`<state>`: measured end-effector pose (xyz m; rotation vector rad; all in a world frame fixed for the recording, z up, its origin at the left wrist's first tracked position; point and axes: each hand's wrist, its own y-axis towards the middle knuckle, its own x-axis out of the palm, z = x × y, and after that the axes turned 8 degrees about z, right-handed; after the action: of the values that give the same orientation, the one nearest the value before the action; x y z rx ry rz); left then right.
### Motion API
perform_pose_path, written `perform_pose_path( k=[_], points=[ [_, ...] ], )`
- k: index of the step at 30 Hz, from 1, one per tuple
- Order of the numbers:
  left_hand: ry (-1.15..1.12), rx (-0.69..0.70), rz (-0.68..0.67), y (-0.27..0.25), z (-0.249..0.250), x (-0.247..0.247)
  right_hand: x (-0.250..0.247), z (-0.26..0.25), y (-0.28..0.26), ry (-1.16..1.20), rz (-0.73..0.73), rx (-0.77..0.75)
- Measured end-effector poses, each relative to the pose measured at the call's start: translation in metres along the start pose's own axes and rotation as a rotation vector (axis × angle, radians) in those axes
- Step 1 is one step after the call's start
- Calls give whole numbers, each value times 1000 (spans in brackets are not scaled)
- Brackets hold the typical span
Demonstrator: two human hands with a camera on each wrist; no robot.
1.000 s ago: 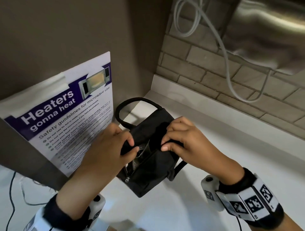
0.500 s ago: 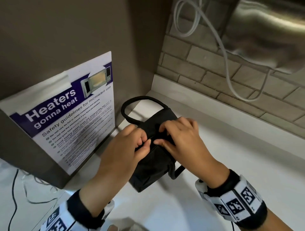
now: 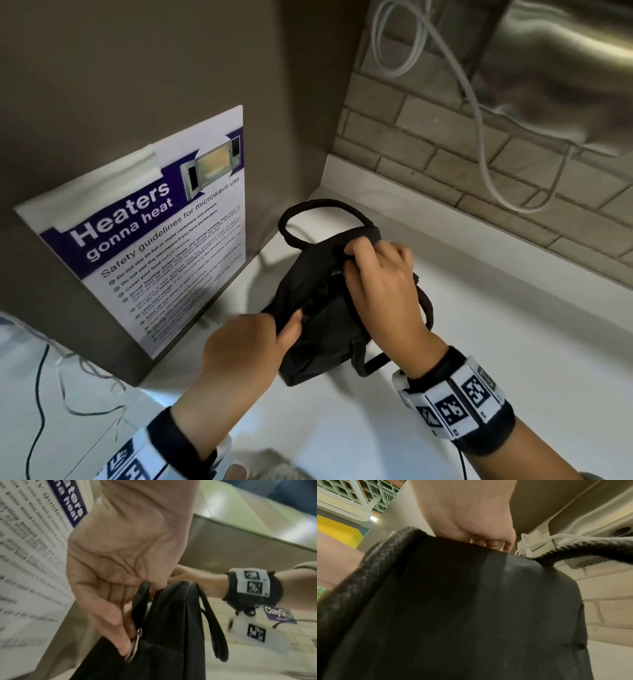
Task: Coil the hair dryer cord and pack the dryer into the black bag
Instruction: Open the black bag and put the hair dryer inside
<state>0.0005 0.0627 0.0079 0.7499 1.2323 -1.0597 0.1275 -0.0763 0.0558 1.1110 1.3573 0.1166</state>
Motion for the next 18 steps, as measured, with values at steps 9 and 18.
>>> perform_pose_path(
  k=[9,18],
  points=[
    [-1043,-398,-249,21,-12,14,1,0,-3,22,14,74],
    [-1275,-467,-372,27,-23,27,-1,1,-8,112,7,66]
  ],
)
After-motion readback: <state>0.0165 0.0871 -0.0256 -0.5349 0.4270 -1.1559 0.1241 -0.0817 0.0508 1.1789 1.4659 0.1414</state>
